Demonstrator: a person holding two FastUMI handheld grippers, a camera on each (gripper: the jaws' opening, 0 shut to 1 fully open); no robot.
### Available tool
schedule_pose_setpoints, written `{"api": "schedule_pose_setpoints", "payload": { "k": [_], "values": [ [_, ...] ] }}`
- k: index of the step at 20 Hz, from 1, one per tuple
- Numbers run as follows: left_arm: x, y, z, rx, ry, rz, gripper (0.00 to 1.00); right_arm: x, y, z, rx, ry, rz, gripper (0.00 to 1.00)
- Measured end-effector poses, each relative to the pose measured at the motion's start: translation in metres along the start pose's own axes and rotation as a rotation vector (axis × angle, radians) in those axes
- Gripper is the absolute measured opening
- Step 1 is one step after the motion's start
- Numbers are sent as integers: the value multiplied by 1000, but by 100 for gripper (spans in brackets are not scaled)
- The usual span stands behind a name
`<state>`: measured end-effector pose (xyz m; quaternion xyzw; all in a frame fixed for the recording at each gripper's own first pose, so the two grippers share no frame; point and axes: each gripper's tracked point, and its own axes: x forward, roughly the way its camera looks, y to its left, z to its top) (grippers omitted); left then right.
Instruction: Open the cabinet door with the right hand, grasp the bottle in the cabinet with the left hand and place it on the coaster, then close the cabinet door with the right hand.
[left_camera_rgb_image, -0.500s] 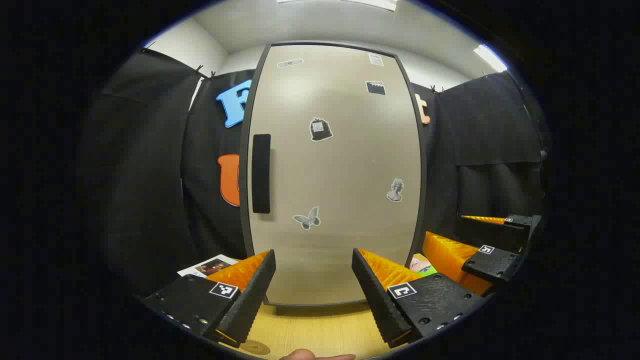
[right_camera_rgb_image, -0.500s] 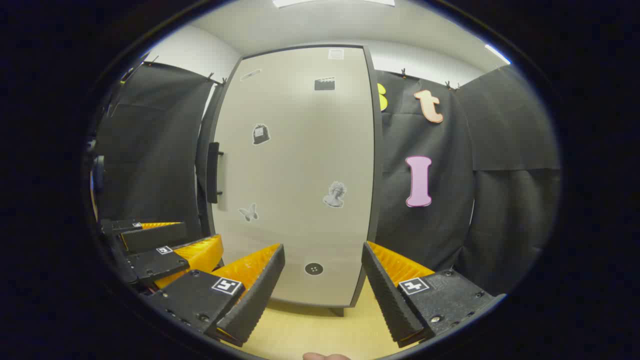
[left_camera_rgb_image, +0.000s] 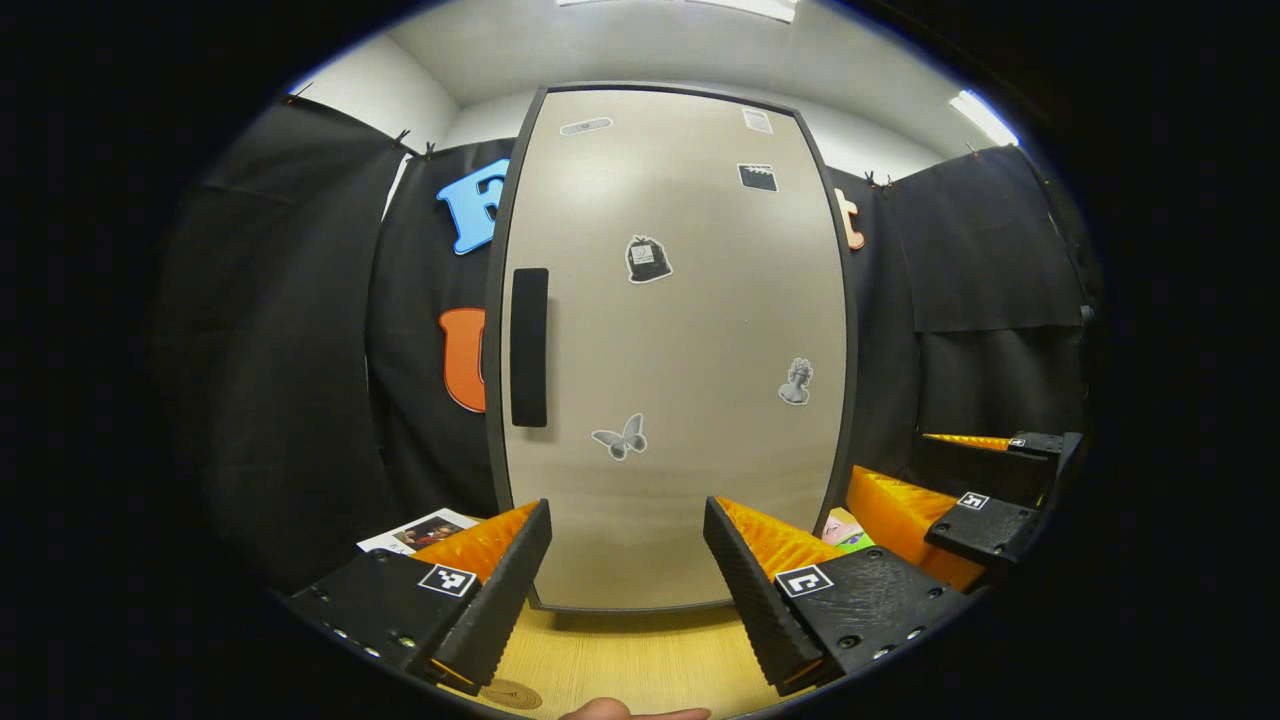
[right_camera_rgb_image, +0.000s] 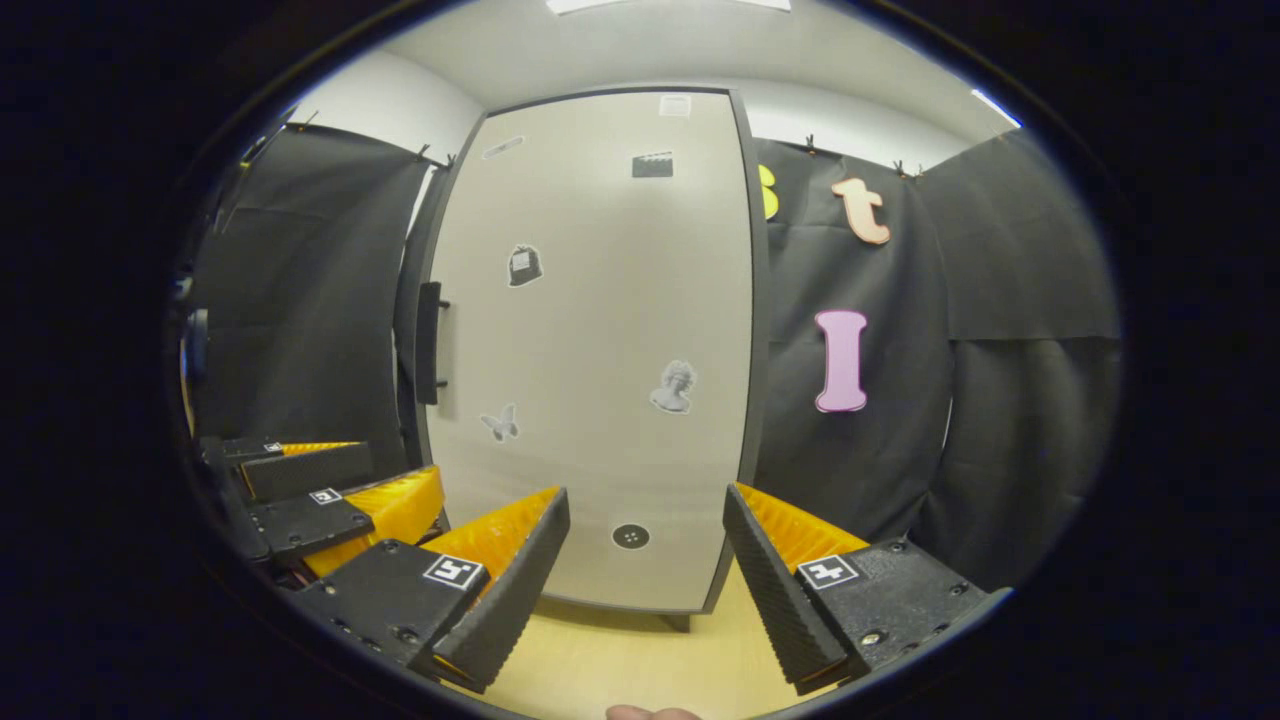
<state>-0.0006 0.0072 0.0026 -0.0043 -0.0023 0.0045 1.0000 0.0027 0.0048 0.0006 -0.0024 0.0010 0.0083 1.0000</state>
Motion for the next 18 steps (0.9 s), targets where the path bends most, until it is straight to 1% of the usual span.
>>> {"api": "schedule_pose_setpoints", "payload": {
  "k": [3,8,10,11,13,14,16,18],
  "values": [
    [1,0,0,-2,0,-5,93,2,2,7,-4,-21,17,99],
    [-5,10,5,-9,6,-1,93,19,7,40,-21,-86,40,99],
    [-14,22,12,-8,-7,16,93,31,20,51,-28,-110,71,99],
    [-17,25,11,-13,-10,12,93,37,27,54,-37,-116,90,99],
    [-25,23,2,-38,14,-27,93,50,45,63,-56,-133,133,100],
    [-30,25,2,-42,12,-34,93,57,56,69,-64,-146,160,99],
    [-40,37,13,-25,-12,-18,93,69,81,78,-85,-164,220,99],
    [-48,52,18,0,-31,16,93,80,106,89,-104,-192,271,99]
  ]
}}
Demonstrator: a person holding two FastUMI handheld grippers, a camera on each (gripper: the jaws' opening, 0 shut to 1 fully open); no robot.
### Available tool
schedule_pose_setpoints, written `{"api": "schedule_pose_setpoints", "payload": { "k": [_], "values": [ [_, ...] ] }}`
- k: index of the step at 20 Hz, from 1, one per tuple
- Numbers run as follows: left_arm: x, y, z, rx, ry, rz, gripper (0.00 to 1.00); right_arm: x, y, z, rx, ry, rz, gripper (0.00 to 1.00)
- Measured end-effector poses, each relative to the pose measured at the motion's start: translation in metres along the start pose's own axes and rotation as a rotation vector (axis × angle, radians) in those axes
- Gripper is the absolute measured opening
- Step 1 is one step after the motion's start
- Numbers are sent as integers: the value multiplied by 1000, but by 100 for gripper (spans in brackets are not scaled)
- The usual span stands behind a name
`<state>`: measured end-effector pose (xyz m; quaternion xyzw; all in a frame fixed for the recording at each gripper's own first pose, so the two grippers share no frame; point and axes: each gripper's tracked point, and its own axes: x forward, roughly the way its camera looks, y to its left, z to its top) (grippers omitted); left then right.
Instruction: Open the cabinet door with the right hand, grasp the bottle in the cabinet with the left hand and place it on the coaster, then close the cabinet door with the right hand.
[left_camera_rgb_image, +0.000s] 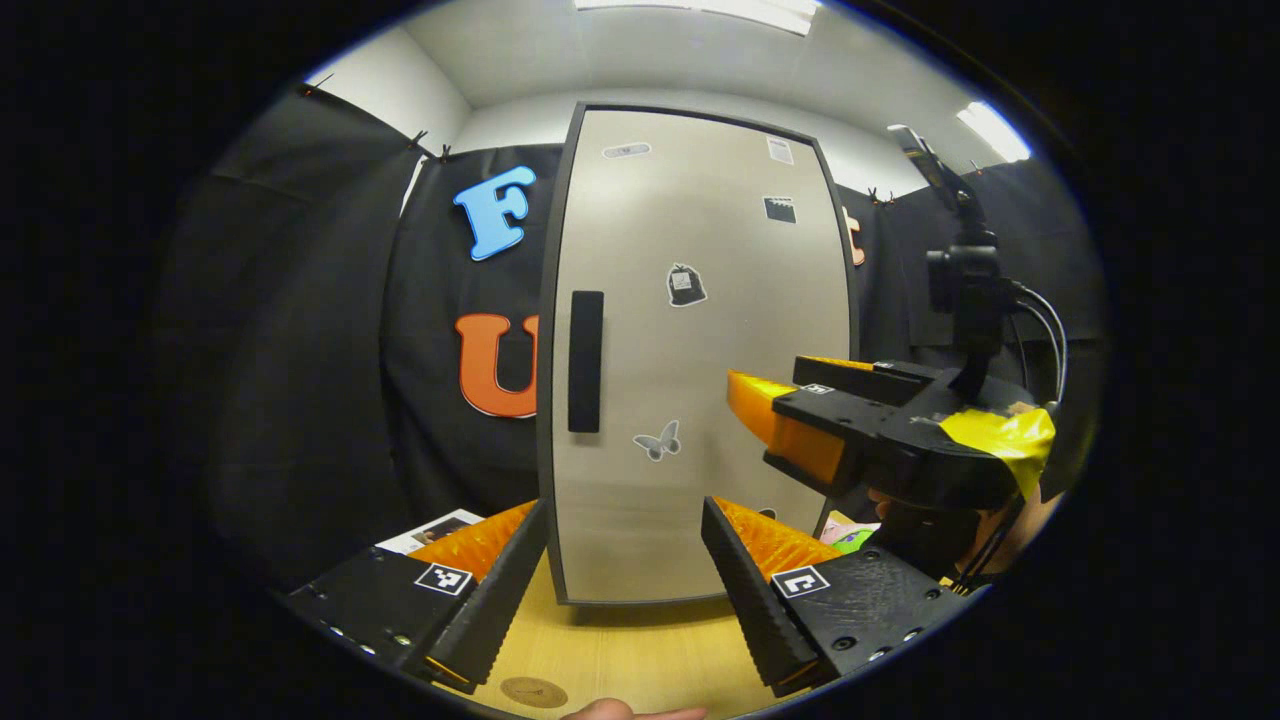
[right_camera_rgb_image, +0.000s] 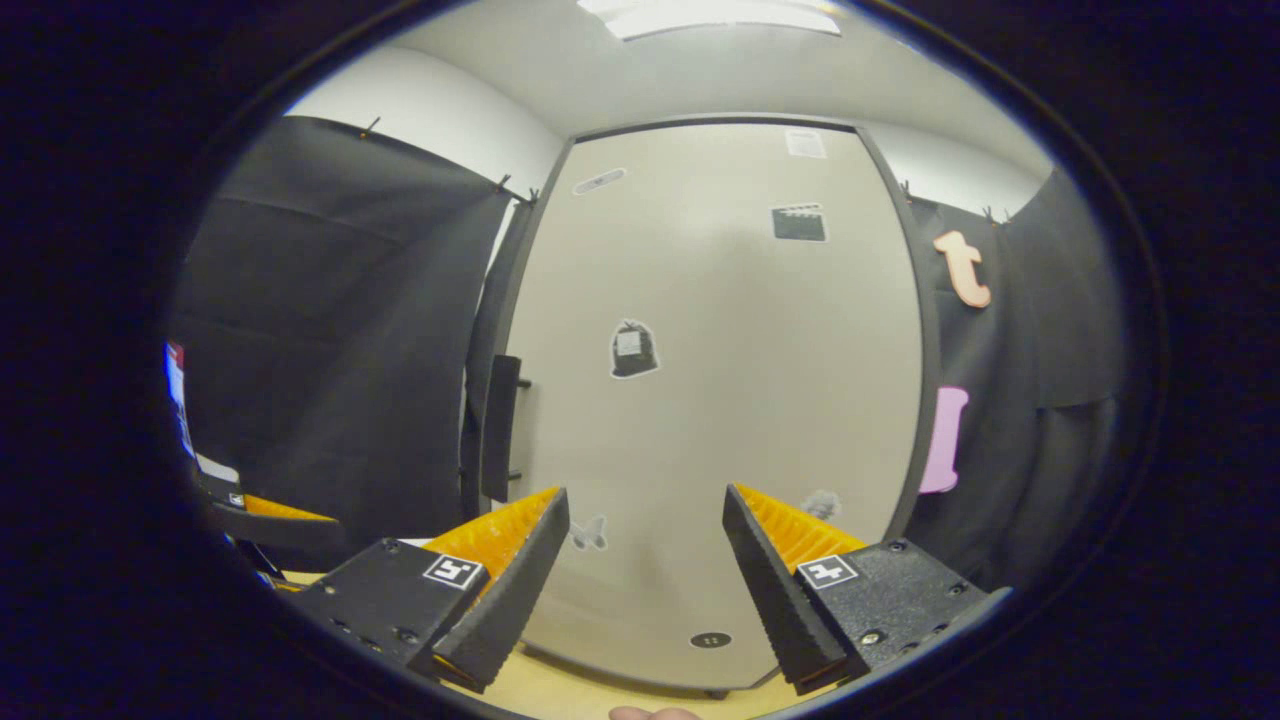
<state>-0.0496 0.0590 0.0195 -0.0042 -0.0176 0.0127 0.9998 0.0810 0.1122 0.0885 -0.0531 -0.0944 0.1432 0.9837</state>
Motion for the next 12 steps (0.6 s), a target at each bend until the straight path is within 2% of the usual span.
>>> {"api": "schedule_pose_setpoints", "payload": {
  "k": [3,7,12],
  "values": [
    [-12,28,-12,14,27,71,92,26,35,18,11,-70,94,99],
    [-34,70,-17,-11,59,191,93,66,64,17,2,-63,128,99],
    [-64,105,-33,-15,120,299,93,100,101,4,14,-20,178,99]
  ]
}}
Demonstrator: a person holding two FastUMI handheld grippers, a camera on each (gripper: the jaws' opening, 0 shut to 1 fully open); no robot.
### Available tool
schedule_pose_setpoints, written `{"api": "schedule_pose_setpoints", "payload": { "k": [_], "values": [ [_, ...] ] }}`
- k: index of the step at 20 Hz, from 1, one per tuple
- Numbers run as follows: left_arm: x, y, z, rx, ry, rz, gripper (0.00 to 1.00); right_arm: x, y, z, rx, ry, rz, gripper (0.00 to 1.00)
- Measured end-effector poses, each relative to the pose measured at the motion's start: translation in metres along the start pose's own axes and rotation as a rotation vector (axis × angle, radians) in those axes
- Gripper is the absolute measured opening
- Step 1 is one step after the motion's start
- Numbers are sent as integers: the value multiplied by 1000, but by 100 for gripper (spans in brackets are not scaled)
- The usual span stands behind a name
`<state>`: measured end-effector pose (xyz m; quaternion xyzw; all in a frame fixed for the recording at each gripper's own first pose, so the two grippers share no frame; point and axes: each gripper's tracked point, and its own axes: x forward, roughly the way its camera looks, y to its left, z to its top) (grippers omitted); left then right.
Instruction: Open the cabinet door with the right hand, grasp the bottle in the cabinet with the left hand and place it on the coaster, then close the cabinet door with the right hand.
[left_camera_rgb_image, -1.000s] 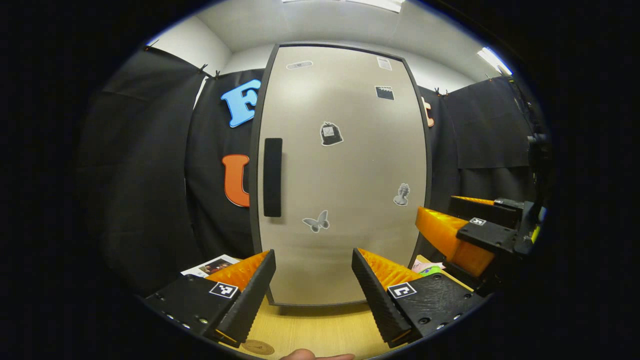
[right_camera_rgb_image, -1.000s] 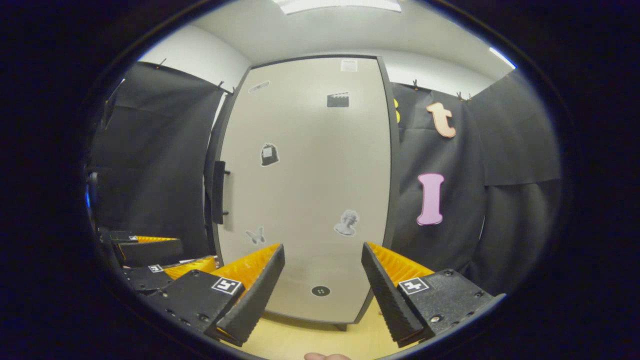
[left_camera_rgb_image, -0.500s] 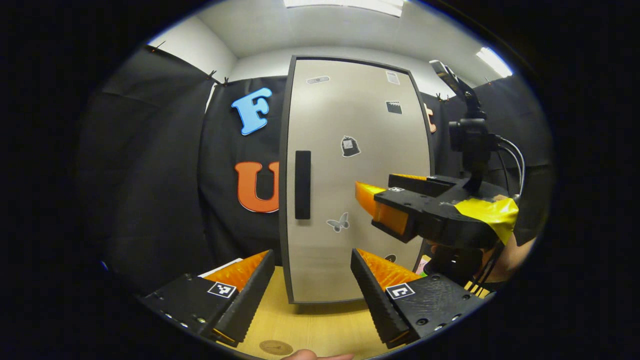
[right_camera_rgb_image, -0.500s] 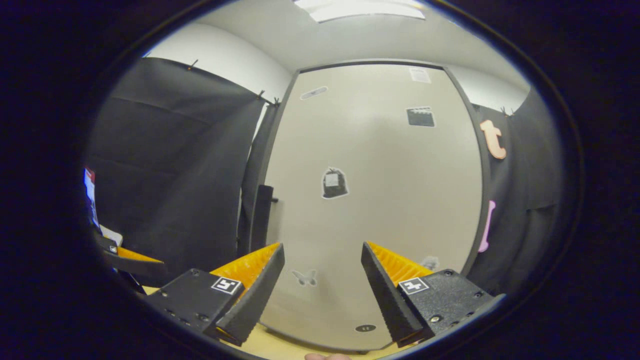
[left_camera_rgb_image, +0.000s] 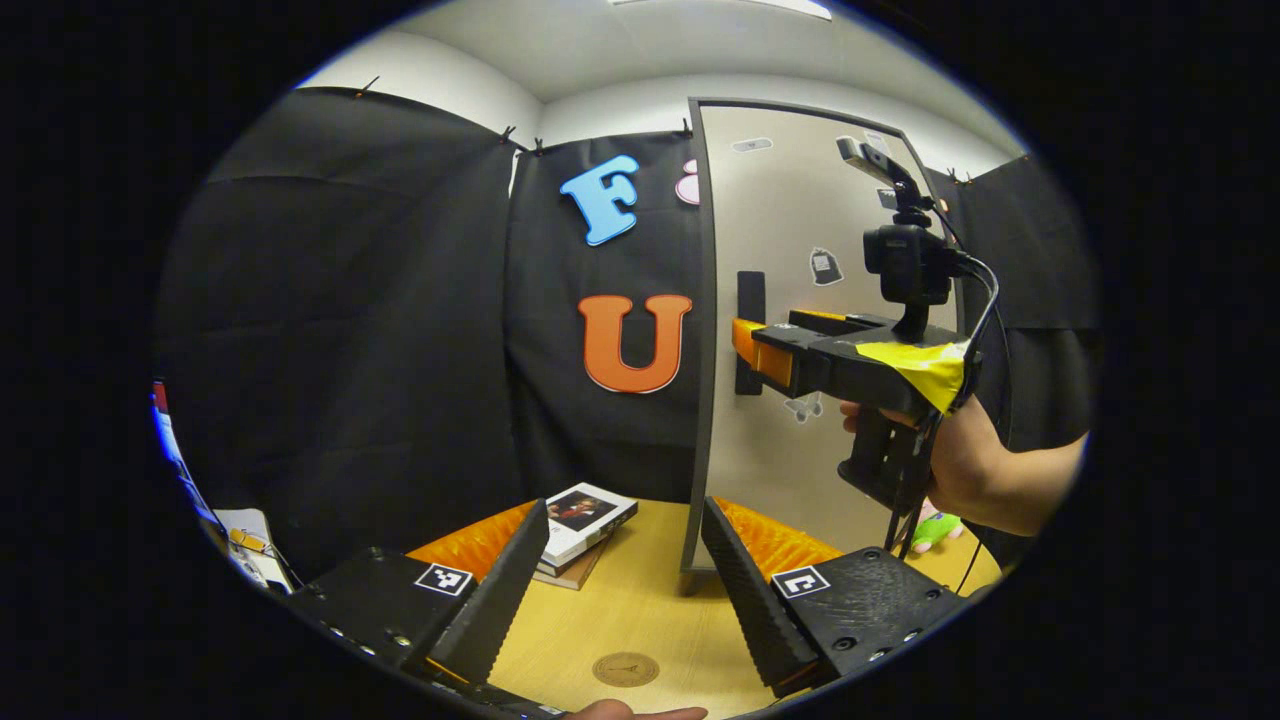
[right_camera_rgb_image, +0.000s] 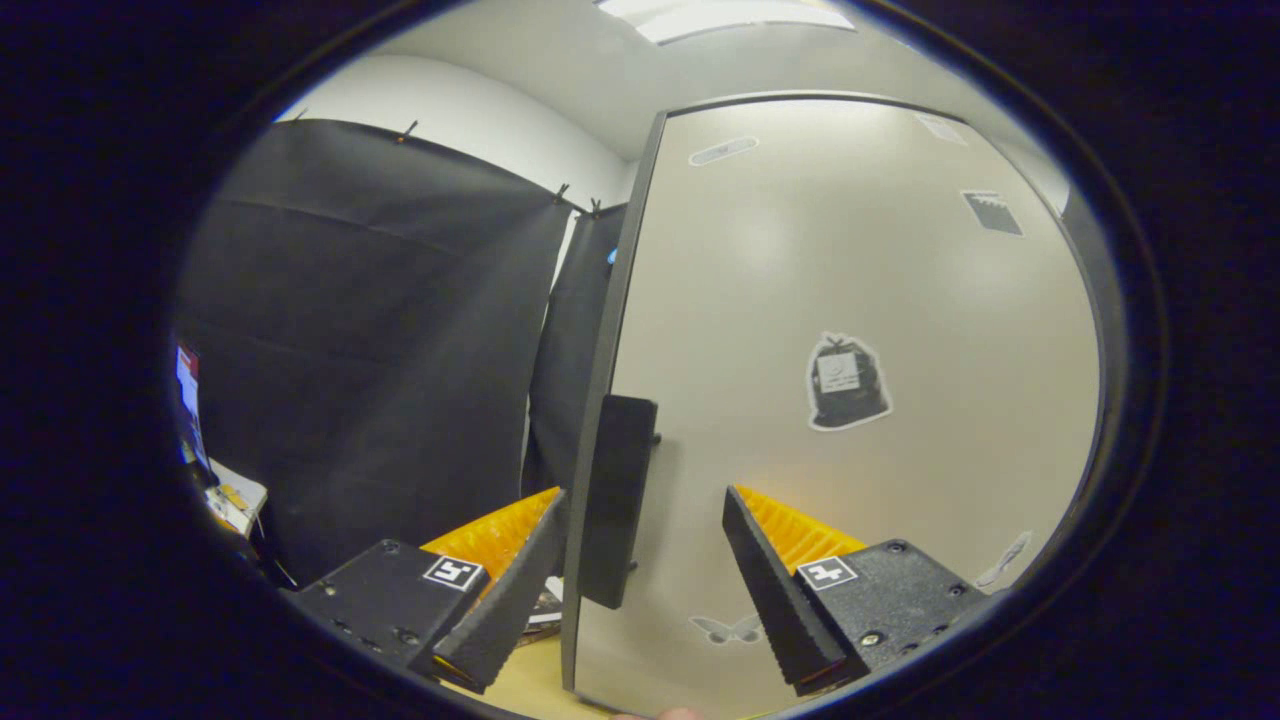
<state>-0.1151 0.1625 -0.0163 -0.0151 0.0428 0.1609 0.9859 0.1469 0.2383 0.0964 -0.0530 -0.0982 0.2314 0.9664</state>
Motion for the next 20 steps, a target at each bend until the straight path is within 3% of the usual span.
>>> {"api": "schedule_pose_setpoints", "payload": {
  "k": [4,8,9,14,20],
  "values": [
    [-12,23,-7,-11,21,47,93,9,11,-22,1,81,-35,93],
    [-20,33,-20,-24,59,69,93,13,3,-34,10,132,-79,56],
    [-21,35,-24,-33,70,71,93,14,4,-35,20,138,-67,37],
    [-24,35,-31,-69,88,66,93,7,7,-34,55,196,-20,24],
    [-21,24,-41,-96,106,37,93,-24,26,-23,34,198,51,20]
  ]
}}
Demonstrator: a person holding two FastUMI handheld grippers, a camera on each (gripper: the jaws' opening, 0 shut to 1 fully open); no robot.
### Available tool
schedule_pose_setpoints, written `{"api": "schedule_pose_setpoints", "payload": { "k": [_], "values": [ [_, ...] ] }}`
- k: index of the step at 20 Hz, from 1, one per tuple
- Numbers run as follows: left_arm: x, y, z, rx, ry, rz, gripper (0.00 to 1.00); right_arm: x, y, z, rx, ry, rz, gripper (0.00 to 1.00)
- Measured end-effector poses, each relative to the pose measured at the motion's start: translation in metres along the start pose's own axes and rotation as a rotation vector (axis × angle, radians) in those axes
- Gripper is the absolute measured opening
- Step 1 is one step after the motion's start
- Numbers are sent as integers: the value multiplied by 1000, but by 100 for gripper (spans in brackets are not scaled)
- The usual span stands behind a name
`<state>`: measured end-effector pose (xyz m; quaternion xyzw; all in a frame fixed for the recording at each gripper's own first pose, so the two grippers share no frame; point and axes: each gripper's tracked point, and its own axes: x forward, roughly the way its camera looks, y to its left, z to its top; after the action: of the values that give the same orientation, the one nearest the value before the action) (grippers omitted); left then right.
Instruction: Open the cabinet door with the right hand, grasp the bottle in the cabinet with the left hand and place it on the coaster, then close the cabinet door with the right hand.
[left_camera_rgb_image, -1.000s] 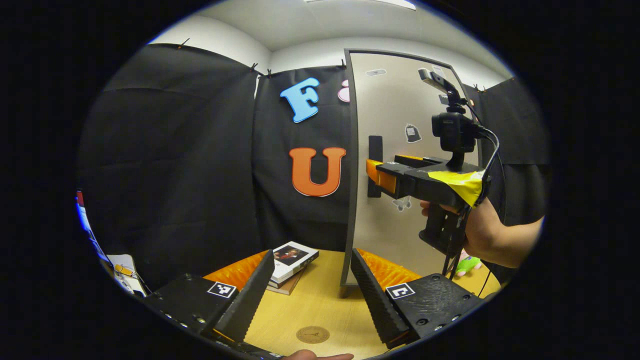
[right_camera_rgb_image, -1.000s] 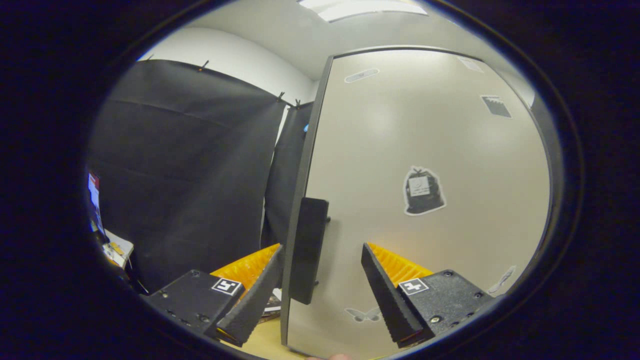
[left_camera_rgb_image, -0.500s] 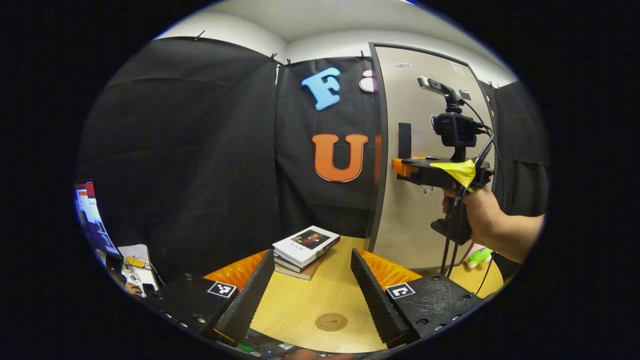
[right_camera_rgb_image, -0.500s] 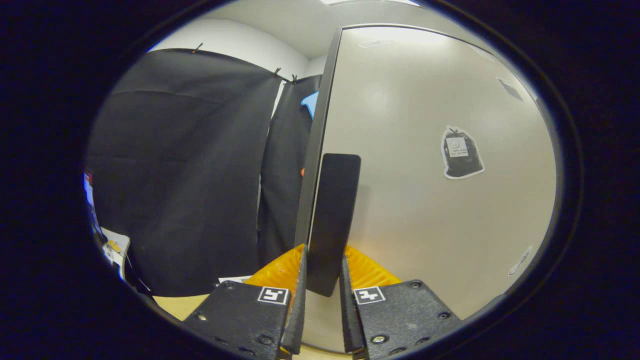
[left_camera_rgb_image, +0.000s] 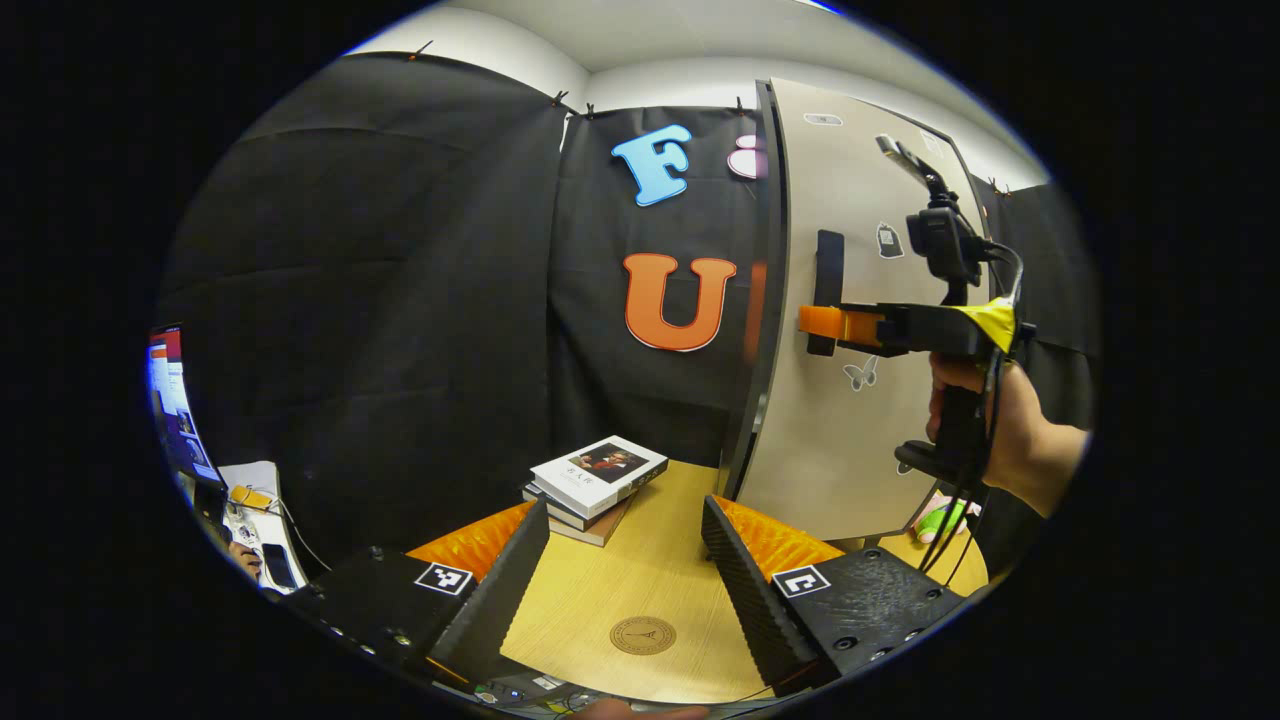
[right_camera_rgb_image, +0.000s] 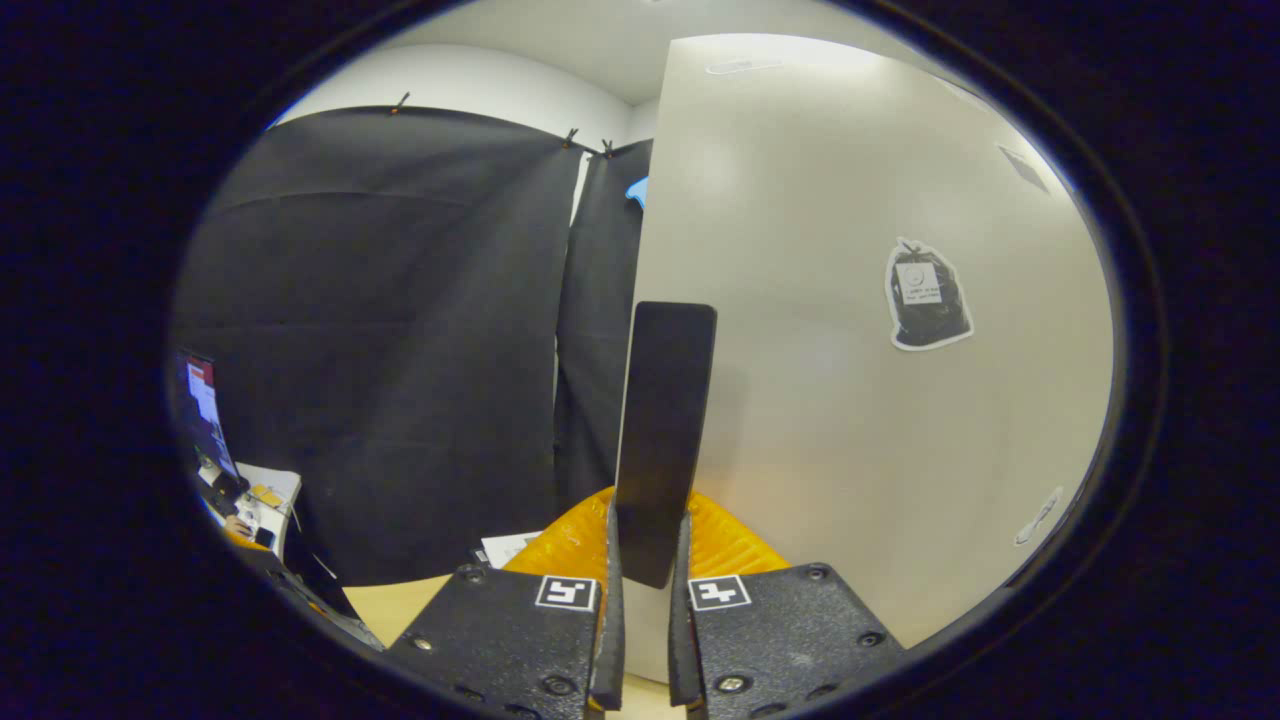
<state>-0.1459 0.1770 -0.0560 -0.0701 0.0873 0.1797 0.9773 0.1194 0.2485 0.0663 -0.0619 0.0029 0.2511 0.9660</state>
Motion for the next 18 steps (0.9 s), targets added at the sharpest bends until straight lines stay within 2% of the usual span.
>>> {"api": "schedule_pose_setpoints", "payload": {
  "k": [11,13,18],
  "values": [
    [16,-35,-2,32,21,-78,93,-112,0,9,104,51,178,20],
    [24,-29,4,51,5,-60,93,-125,-3,11,119,71,213,20],
    [54,-29,11,40,-7,-53,93,-190,-30,10,113,68,289,20]
  ]
}}
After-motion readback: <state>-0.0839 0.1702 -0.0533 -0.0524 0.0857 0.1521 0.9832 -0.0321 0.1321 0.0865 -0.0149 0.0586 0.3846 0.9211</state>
